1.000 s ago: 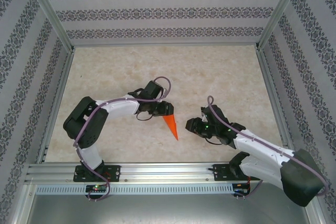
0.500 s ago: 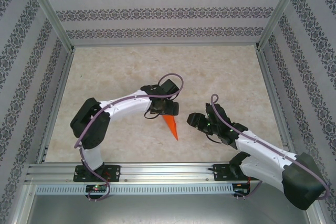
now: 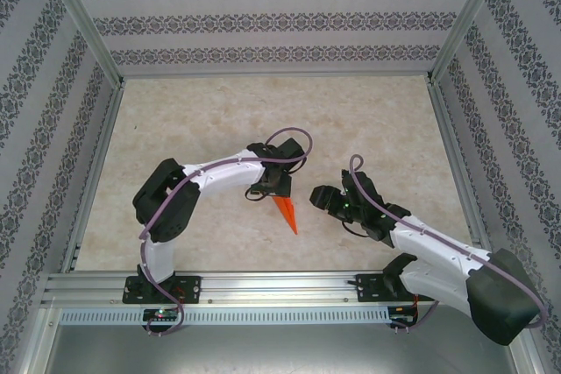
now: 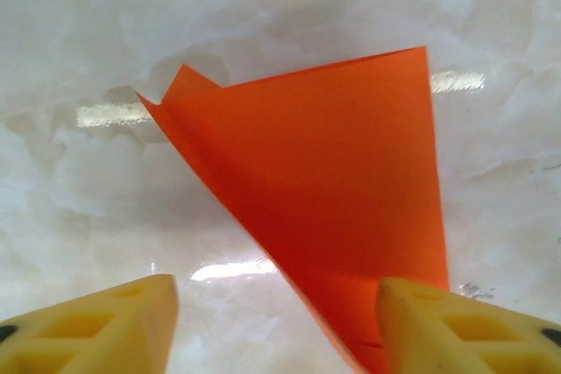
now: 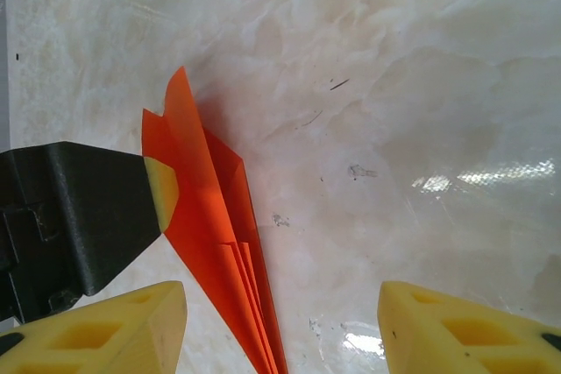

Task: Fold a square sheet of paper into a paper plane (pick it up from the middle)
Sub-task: Turn over a paper plane at the center of the table.

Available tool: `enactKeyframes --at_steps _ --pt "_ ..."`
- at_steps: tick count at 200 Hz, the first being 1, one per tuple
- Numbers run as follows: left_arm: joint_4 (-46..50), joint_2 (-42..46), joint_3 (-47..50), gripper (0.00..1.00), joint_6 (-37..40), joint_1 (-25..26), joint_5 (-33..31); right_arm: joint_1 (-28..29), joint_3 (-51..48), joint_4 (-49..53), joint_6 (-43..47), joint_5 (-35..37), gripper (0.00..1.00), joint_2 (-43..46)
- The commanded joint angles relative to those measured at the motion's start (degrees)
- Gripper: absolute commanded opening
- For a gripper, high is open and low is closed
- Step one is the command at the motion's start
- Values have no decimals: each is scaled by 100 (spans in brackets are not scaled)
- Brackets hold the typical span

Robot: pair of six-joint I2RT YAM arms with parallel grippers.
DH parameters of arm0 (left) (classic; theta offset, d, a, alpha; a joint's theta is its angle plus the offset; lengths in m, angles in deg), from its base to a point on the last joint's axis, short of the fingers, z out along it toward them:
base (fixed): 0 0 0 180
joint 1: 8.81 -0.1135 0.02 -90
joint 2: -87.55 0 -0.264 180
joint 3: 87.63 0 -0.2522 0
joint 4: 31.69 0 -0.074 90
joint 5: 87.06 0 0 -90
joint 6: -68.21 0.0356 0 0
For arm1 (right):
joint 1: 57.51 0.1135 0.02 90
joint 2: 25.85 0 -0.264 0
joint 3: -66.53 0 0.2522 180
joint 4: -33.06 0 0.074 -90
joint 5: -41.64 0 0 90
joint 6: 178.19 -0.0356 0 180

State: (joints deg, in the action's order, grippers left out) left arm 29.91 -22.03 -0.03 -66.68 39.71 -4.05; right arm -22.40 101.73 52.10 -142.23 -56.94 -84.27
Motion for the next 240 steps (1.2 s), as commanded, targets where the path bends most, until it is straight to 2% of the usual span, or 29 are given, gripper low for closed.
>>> enactKeyframes --at_steps 1,45,88,152,202,240 --pt "-117 463 385 56 -47 59 -130 8 170 -278 135 -281 60 -207" --pt "-596 1053 1066 34 -107 53 -163 225 672 -405 462 -816 58 -1086" --pt "-973 1264 1456 19 -116 53 -63 451 1200 -532 759 -1140 57 -1925" --pt "-1019 1242 1473 16 -4 54 -84 475 1534 -696 885 -1308 56 -2754" --pt "-1012 1169 1473 15 14 53 -55 523 1393 -1326 711 -1655 55 -2966" --pt "-1013 1189 1502 15 16 53 -75 572 1461 -1216 806 -1744 55 -3096"
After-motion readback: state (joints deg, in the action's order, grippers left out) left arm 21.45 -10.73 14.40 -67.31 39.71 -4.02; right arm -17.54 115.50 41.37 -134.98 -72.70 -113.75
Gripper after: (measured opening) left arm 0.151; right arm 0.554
